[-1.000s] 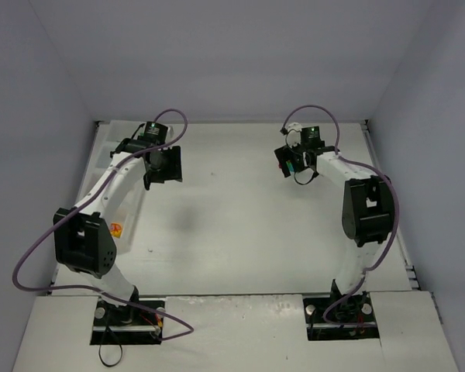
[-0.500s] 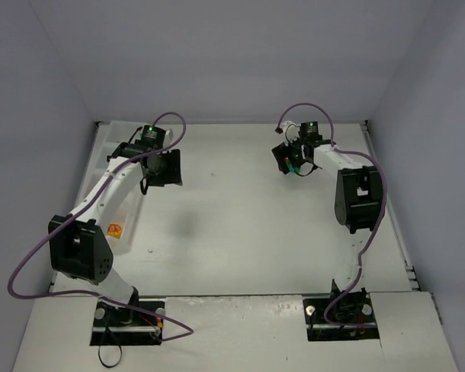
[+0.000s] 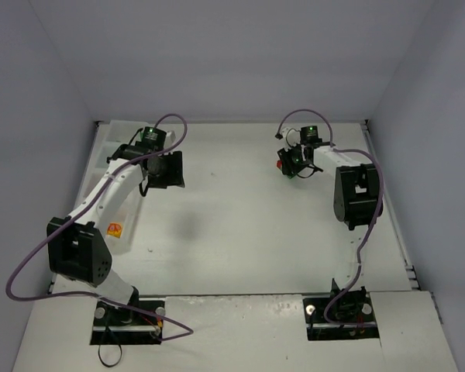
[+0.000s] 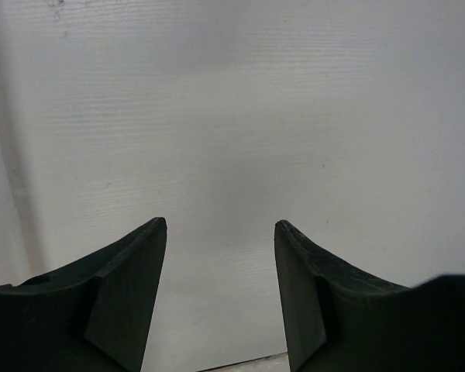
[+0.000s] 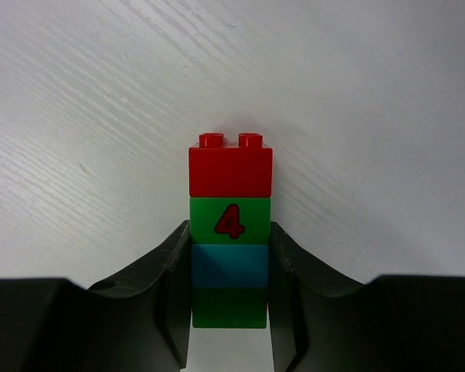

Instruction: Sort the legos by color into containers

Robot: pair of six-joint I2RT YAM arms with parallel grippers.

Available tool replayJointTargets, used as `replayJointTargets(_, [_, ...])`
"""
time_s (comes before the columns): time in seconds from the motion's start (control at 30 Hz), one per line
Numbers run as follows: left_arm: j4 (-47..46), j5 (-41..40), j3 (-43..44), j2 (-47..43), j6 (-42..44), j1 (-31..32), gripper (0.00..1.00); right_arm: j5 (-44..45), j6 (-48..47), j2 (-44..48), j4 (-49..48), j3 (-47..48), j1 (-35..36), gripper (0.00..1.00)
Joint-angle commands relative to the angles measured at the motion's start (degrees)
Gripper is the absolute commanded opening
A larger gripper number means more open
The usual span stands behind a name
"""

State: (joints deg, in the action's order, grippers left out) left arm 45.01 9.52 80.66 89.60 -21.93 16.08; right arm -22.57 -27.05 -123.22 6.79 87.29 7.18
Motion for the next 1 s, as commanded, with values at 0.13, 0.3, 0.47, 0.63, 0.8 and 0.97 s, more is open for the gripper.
replayJointTargets(0.13, [-3.6, 8.5, 3.6, -1.4, 0.0, 0.3, 0.52, -3.9, 5.9, 11.4, -2.8, -7.6, 4.8, 0.0])
replayJointTargets(0.3, [-6.0, 21.9, 8.2, 1.3, -0.6, 0.4, 0.59, -2.0, 8.2, 22.0, -9.7, -14.1, 13.9, 0.0])
replayJointTargets(0.47, [-8.6, 32.2, 11.3, 3.6, -3.2, 1.3, 0.66, -0.2, 10.0, 27.9, -14.2, -17.6, 21.5, 0.0])
replayJointTargets(0.63, [-10.3, 34.8, 12.1, 3.5, -4.7, 2.2, 0.67, 1.2, 11.7, 31.5, -17.8, -20.2, 26.6, 0.0])
replayJointTargets(0.8, [-10.0, 34.5, 11.1, 3.8, -5.0, 2.3, 0.67, -0.1, 13.5, 32.8, -20.3, -20.7, 28.3, 0.0])
replayJointTargets(0.97, [-11.1, 35.5, 9.5, 5.1, -5.8, 2.6, 0.67, -1.6, 13.4, 32.7, -20.5, -20.6, 29.4, 0.0])
